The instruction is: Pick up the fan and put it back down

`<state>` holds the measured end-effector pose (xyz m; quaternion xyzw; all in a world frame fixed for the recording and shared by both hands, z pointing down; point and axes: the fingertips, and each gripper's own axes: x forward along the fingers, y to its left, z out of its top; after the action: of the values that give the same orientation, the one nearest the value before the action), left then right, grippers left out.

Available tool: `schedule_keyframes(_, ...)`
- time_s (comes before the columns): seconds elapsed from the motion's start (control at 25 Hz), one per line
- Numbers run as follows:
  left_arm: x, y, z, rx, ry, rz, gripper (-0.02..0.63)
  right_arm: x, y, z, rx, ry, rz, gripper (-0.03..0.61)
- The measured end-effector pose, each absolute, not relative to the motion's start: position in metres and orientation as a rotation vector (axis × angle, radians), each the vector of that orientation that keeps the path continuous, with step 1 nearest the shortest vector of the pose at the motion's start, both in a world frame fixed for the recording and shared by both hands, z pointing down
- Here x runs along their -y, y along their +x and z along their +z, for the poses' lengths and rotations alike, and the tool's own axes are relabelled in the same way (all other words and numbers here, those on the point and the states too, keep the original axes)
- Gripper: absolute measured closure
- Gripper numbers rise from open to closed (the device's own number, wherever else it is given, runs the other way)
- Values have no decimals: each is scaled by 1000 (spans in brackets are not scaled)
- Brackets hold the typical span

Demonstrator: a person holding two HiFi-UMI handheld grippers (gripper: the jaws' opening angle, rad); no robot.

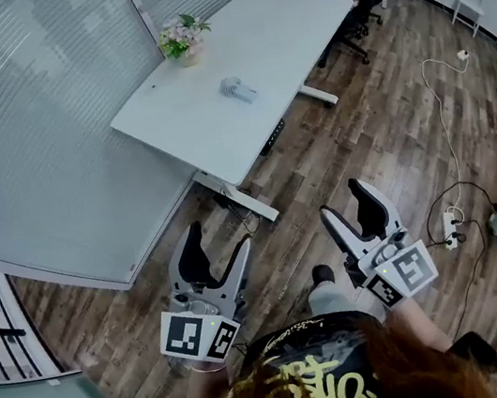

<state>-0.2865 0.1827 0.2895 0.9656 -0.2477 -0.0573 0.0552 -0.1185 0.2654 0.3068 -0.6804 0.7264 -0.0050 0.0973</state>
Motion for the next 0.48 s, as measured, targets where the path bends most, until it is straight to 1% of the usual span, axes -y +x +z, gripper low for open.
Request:
schedule_keyframes(0.24, -151, -230, 274, 840, 2934, -200, 262, -226, -56, 296, -2185, -1946, 11, 316)
schedule_keyframes(0.48, -139, -173, 266, 901, 2937, -231, 264, -208, -11, 287, -2257, -1853, 23, 316)
